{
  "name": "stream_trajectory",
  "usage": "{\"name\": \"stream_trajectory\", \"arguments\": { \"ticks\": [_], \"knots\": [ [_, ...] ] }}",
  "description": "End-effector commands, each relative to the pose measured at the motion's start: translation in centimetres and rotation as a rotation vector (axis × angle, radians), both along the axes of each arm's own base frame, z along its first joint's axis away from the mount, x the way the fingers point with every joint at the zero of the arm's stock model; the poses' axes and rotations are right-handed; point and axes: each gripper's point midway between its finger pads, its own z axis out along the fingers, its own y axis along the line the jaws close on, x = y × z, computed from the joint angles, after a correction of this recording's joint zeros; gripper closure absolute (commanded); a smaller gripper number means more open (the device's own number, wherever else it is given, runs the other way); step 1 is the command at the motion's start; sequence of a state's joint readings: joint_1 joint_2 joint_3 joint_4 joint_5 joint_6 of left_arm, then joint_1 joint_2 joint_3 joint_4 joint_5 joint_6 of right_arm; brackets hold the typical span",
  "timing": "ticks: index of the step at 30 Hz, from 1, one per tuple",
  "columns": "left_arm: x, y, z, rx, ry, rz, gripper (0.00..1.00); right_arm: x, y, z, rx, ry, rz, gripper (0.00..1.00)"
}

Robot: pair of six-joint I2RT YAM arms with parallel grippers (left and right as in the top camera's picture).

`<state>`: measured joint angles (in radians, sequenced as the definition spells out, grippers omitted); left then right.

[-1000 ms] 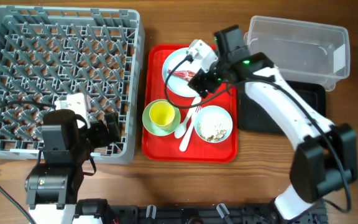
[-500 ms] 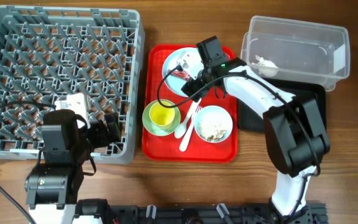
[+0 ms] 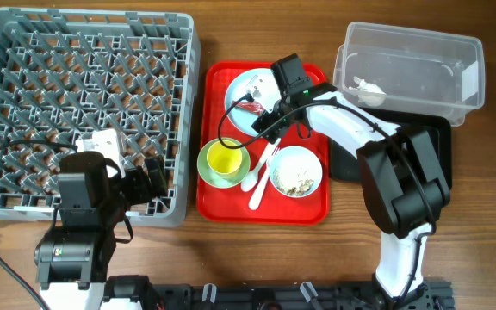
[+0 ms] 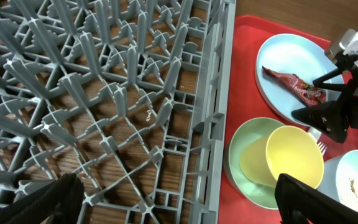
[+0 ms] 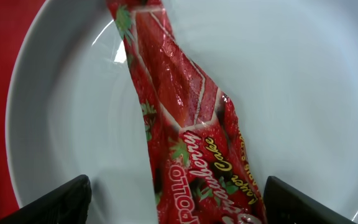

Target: Sort waste into correct bins and load items into the dishwasher rack

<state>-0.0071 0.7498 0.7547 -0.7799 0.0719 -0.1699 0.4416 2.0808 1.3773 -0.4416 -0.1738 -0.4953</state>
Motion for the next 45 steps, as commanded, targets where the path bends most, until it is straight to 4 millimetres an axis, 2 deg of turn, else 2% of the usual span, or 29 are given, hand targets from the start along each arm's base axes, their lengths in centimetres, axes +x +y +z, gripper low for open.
{"name": "stream_trajectory", "arguments": {
  "ticks": [1,7,8,13,14,16,19,22,25,26,28,29,30,32,33,35,39,41,43,45],
  "knots": [
    [0.2,0.3,0.8,0.002,-0.020,0.021,0.00,0.0,-0.3,-0.8,-0.011,0.031,-0.039,0.24],
    [0.2,0.3,0.8,0.002,-0.018,0.021,0.00,-0.7,-0.6,-1.1,0.013,0.104,-0.160,0.64],
    [0.2,0.3,0.8,0.002,-0.018,0.021,0.00,-0.7,-0.6,-1.1,0.017,0.111,-0.177,0.66],
    [0.2,0.3,0.8,0.002,-0.017,0.021,0.00,-0.6,-0.6,-0.7,0.041,0.127,-0.245,0.94],
    [0.2,0.3,0.8,0.002,-0.017,0.021,0.00,-0.6,-0.6,-0.2,0.049,0.122,-0.253,0.96],
    [0.2,0.3,0.8,0.002,-0.017,0.021,0.00,-0.3,-0.6,0.9,0.061,0.104,-0.277,0.96],
    [0.2,0.3,0.8,0.002,-0.018,0.021,0.00,0.5,-0.9,3.8,0.086,0.044,-0.321,0.96],
    [0.2,0.3,0.8,0.002,-0.018,0.021,0.00,1.7,-2.3,8.6,0.112,-0.068,-0.422,0.96],
    [0.2,0.3,0.8,0.002,-0.017,0.021,0.00,2.9,-5.3,14.0,0.157,-0.191,-0.590,0.96],
    [0.2,0.3,0.8,0.002,-0.018,0.021,0.00,3.1,-6.2,15.2,0.171,-0.218,-0.635,0.96],
    [0.2,0.3,0.8,0.002,-0.018,0.021,0.00,3.8,-9.5,18.2,0.211,-0.281,-0.777,0.96],
    [0.2,0.3,0.8,0.002,-0.018,0.021,0.00,4.0,-10.6,18.8,0.221,-0.294,-0.821,0.96],
    [0.2,0.3,0.8,0.002,-0.018,0.021,0.00,4.3,-12.6,19.4,0.238,-0.310,-0.908,0.96],
    [0.2,0.3,0.8,0.002,-0.018,0.021,0.00,4.8,-15.3,19.6,0.272,-0.310,-1.034,0.96],
    [0.2,0.3,0.8,0.002,-0.018,0.021,0.00,5.1,-17.9,19.3,0.310,-0.290,-1.157,0.96],
    [0.2,0.3,0.8,0.002,-0.018,0.021,0.00,5.2,-20.7,18.5,0.349,-0.259,-1.303,0.96],
    [0.2,0.3,0.8,0.002,-0.018,0.021,0.00,5.4,-24.0,16.8,0.417,-0.192,-1.480,0.95],
    [0.2,0.3,0.8,0.002,-0.018,0.021,0.00,5.6,-24.8,15.4,0.433,-0.145,-1.504,0.85],
    [0.2,0.3,0.8,0.002,-0.018,0.021,0.00,6.0,-24.7,14.3,0.448,-0.104,-1.497,0.73],
    [0.2,0.3,0.8,0.002,-0.018,0.021,0.00,6.1,-24.2,13.4,0.456,-0.062,-1.482,0.54]
  ]
}}
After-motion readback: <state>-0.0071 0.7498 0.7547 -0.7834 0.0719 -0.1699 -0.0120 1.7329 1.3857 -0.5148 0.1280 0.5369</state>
